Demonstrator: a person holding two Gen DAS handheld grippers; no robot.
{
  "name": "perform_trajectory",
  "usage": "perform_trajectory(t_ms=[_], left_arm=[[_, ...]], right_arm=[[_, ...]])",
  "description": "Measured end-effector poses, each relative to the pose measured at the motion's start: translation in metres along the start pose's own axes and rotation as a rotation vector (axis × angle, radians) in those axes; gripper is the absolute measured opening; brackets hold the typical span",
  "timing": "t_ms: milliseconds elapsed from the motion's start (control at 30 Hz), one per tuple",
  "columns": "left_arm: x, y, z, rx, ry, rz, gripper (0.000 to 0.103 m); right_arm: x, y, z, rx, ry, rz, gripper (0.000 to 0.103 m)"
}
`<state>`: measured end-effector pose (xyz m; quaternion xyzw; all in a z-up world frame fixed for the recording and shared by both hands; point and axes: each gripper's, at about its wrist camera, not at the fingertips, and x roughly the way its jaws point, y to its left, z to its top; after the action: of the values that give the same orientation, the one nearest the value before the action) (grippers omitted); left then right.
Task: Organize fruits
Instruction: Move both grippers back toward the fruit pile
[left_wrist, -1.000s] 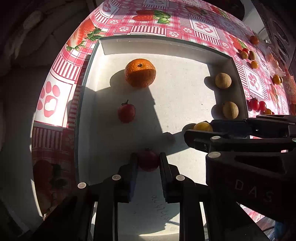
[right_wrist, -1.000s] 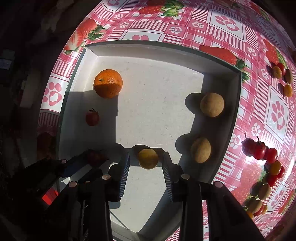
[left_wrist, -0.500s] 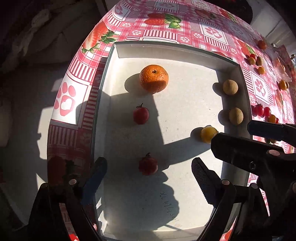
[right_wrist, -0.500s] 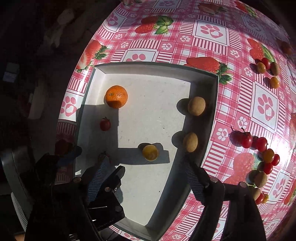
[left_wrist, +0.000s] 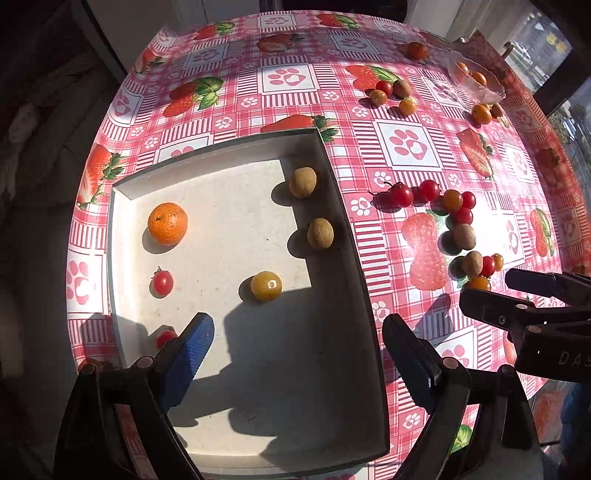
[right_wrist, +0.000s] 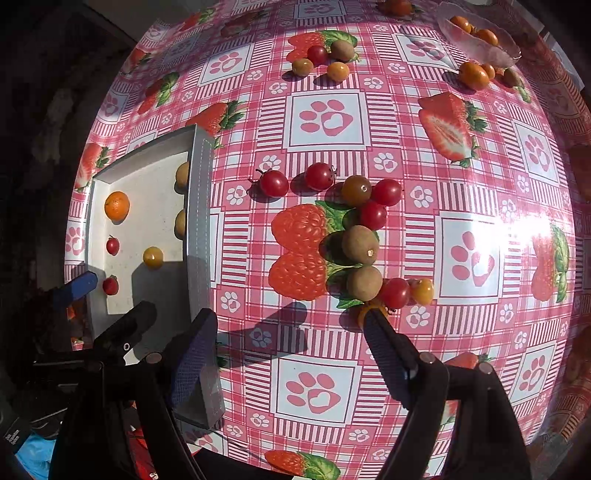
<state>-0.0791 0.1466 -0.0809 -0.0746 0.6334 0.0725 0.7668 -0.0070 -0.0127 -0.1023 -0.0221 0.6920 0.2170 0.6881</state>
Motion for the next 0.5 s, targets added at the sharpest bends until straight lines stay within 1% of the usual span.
perform_trajectory(t_ms=[67,100,167,300,400,500], left_arm=[[-0.001,-0.015,0.007,0.024,-0.007,-0.013,0.093],[-0.004,-0.016,0.010,0.028,-0.009,-0.022,0.093],[-0.005,-0.021,0.014,0.031,-0.006,-0.041,0.093],[-0.001,-0.037,0.026,0.034,0.026,-0.083,0.093],[-0.002,-0.057,0.034,0.079,0.009,-0.089,0.093],[0.005,-0.077,0.044,0.137,0.001,-0.074,0.093]], right_arm=[[-0.007,-0.025,-0.008,0.059,-0.025,0.011,0.084],[-0.010,-0.035,-0.011,0.078,-0.027,0.010,0.084],[-0.009,-0.052,-0.018,0.100,-0.006,-0.024,0.084],[0.001,-0.079,-0.029,0.142,0.039,-0.074,0.084],[0.005,-0.092,-0.033,0.142,0.043,-0.100,0.084],[0.006,-0.097,-0.033,0.094,0.026,-0.140,0.084]])
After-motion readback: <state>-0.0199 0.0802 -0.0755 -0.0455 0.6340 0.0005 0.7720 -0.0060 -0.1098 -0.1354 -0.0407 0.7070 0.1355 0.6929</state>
